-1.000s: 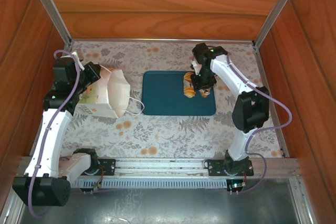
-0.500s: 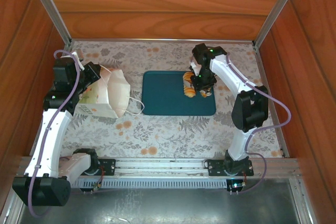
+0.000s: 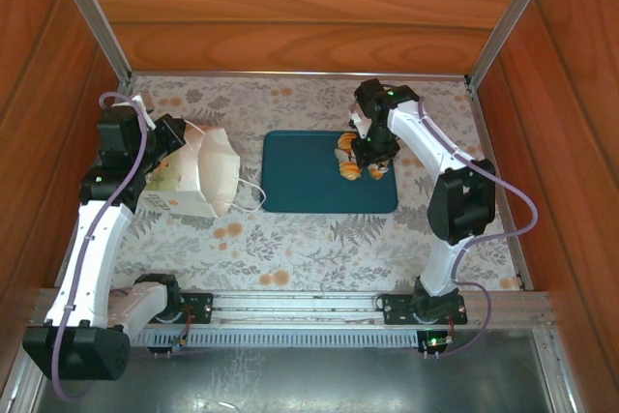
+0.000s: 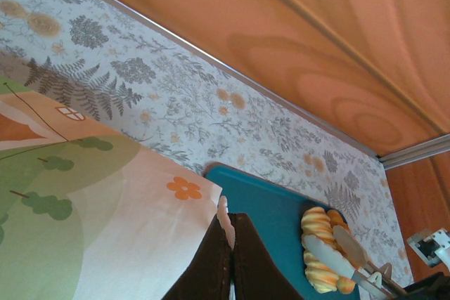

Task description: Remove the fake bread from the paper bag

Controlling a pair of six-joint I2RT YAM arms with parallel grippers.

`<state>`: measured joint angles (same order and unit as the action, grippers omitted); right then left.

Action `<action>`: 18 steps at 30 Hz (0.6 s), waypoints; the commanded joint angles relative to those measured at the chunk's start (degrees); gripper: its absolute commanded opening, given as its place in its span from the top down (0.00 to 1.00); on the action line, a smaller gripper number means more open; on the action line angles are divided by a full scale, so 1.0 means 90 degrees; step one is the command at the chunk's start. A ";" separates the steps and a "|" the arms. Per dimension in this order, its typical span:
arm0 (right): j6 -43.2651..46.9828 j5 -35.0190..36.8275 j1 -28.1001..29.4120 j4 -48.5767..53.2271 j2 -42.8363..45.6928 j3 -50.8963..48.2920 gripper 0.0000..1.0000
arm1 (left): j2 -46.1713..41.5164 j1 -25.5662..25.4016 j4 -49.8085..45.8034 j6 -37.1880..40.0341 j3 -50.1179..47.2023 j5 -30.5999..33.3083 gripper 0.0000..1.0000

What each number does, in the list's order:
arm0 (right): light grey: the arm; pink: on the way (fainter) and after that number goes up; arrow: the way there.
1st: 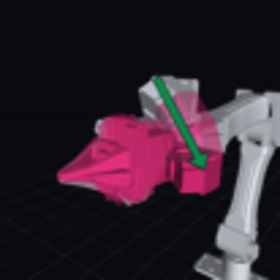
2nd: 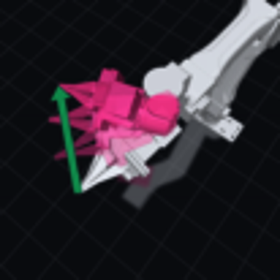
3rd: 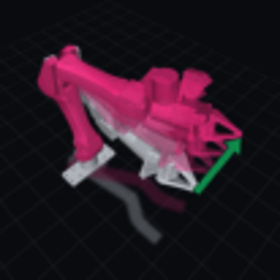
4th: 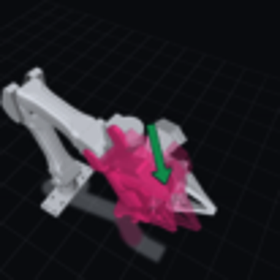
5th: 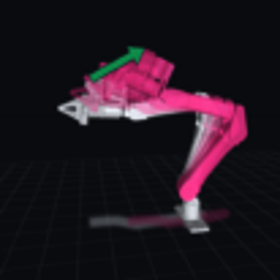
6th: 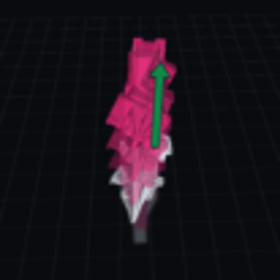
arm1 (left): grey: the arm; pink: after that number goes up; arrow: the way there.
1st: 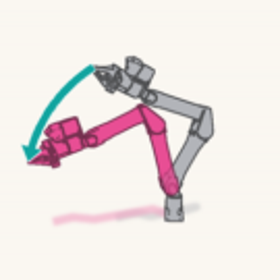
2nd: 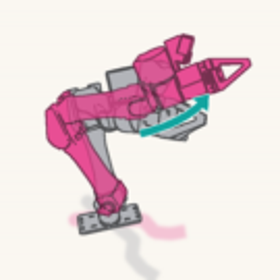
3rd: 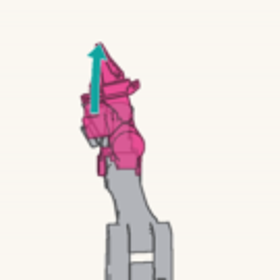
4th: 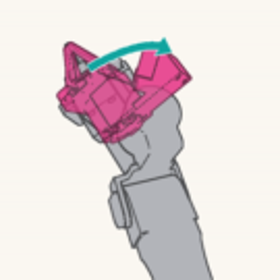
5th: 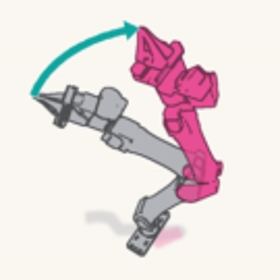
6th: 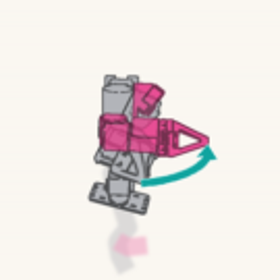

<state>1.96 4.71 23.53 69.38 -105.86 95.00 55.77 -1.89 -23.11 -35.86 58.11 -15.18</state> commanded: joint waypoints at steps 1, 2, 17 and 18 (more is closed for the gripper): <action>-0.0046 0.0023 -0.0061 0.0046 0.0326 -0.0018 0.50 | -0.0116 -0.0005 0.0141 -0.0020 0.0033 -0.0052 1.00; -0.0075 0.0049 -0.0065 0.0085 0.0337 0.0016 0.50 | -0.0121 -0.0004 0.0139 -0.0020 0.0033 -0.0052 1.00; -0.0227 -0.0727 -0.0061 -0.0609 0.1869 -0.0300 0.57 | -0.0189 -0.0005 0.0141 0.0036 0.0018 0.0026 1.00; -0.0210 -0.0928 -0.0062 -0.0780 0.2025 -0.0434 0.57 | -0.0209 -0.0005 0.0138 0.0056 0.0002 0.0043 1.00</action>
<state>0.47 0.89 23.46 65.98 -90.61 93.30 55.09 -1.89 -23.11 -35.83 58.11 -15.20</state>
